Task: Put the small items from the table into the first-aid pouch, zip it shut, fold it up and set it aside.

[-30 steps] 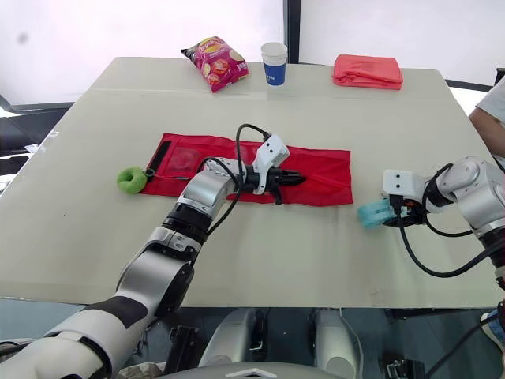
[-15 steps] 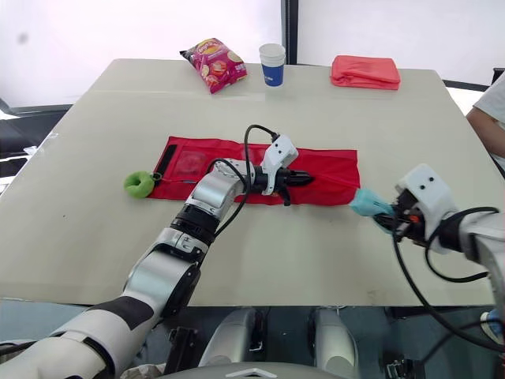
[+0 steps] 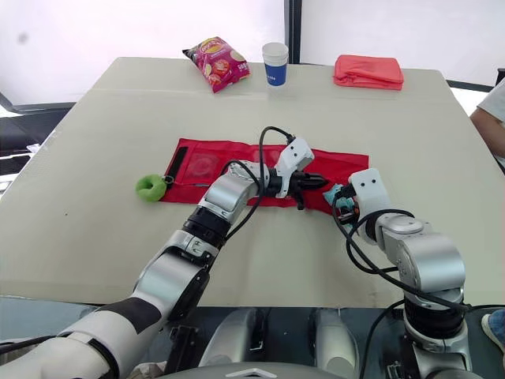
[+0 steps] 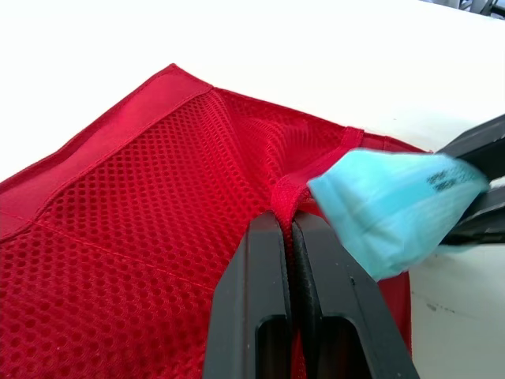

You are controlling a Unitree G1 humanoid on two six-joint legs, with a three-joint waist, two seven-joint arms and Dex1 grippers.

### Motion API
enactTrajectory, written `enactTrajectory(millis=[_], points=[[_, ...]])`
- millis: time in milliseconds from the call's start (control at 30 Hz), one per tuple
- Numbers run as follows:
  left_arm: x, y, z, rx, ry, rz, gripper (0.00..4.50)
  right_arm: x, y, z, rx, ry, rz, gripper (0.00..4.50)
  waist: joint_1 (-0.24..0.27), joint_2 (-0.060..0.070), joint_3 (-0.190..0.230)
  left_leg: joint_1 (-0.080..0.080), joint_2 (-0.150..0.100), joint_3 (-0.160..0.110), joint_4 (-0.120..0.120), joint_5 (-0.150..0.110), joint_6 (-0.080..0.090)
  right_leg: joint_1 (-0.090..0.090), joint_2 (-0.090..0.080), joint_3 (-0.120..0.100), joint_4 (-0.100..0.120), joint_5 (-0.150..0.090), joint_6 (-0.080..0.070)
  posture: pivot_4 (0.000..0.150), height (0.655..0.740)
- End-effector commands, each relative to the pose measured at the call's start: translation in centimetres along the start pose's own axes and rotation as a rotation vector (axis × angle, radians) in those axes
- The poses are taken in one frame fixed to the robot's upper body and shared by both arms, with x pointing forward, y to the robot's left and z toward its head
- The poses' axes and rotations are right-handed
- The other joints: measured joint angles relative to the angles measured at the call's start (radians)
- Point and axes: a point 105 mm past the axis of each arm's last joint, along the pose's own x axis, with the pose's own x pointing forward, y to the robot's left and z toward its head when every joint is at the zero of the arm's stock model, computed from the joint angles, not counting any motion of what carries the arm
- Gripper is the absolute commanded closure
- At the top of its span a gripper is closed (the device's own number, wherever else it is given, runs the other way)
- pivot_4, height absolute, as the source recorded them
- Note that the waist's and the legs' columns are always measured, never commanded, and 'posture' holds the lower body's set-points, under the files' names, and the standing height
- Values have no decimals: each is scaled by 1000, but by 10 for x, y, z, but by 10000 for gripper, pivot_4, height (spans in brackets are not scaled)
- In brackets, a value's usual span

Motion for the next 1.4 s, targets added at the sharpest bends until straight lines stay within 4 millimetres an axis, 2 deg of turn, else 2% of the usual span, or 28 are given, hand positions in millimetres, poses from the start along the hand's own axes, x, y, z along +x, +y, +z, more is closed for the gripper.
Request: enactTrajectory(millis=[33, 267, 367, 533, 700, 733, 767, 800, 867, 1000, 1067, 1167, 1267, 1400], points=[[4, -11, 18, 53, -56, -26, 45000, 3, 15, 5, 6, -18, 21, 36061, -1, 0, 0, 0, 0, 0, 0, 0, 0, 0, 0, 0, 0, 0, 0, 1500, 7400], [1, -6, 16, 51, -55, 2, 45000, 4, 23, 10, -5, -31, 60, 36061, -4, 0, 0, 0, 0, 0, 0, 0, 0, 0, 0, 0, 0, 0, 0, 1500, 7400], [0, -9, 16, 54, -55, -15, 45000, 7, 13, 12, 55, -30, 12, 36061, -9, 0, 0, 0, 0, 0, 0, 0, 0, 0, 0, 0, 0, 0, 0, 1500, 7400], [-2, -26, 15, 58, -72, -107, 45000, 19, -15, 17, 208, -2, -125, 36061, -21, 0, 0, 1, 1, 0, 0, 0, 0, 0, 0, 0, 1, 0, 0, 1500, 7400], [-1, -30, 12, 63, -68, -115, 45000, 30, -15, 28, 243, 15, -132, 36061, -22, 0, 0, 1, 0, 0, -1, 0, 0, 1, 0, 0, 0, 0, 0, 1500, 7400], [-1, -31, 12, 63, -68, -117, 45000, 32, -13, 31, 248, 9, -120, 30120, -23, 1, 0, 1, 0, 0, -1, 0, 0, 1, 0, 0, 0, 0, 0, 1500, 7400], [-1, -32, 12, 62, -68, -120, 45000, 33, -11, 34, 256, -1, -105, 26786, -22, 1, 0, 1, 0, 0, -1, 0, 0, 1, 0, 0, 0, 0, 0, 1500, 7400], [0, -32, 11, 57, -65, -120, 45000, 33, -6, 38, 250, -16, -76, 19285, -22, 1, 0, 1, 0, 0, -1, 0, 0, 1, 0, 0, 0, 0, 0, 1500, 7400], [0, -29, 8, 47, -56, -110, 45000, 29, 3, 44, 228, -49, -18, 16388, -23, 1, 0, 1, 0, 0, -1, 0, 0, 0, 0, 0, 0, 0, 0, 1500, 7400], [-5, -10, 3, 24, -26, -50, 45000, -11, 13, 34, 73, -147, 137, 16388, -19, 1, 0, 0, 0, -2, -2, 0, 0, 0, 0, -1, -1, 0, 0, 1500, 7400], [-7, -6, 2, 28, -19, -44, 45000, -31, 11, 29, -25, -195, 166, 16388, -24, 2, 0, -1, 0, -2, -2, 0, 0, 1, 0, -1, -3, 0, 1, 1500, 7400], [-8, -2, 2, 35, -13, -39, 45000, -43, 7, 11, -75, -155, 190, 16388, -25, 1, 0, -1, 0, -2, -2, 0, 0, 0, 0, -1, -3, -1, 2, 1500, 7400], [-8, 0, 4, 38, -16, -40, 45000, -45, 1, 5, -74, -159, 179, 23429, -28, 1, 0, 1, 1, -1, -2, 0, 0, 1, 1, -1, -2, -4, 1, 1500, 7400], [-8, -1, 6, 41, -21, -43, 45000, -39, 6, -1, -54, -159, 199, 43703, -26, 1, 0, 1, 1, -1, -2, 0, 0, 1, 1, -1, -2, -4, 0, 1500, 7400]])
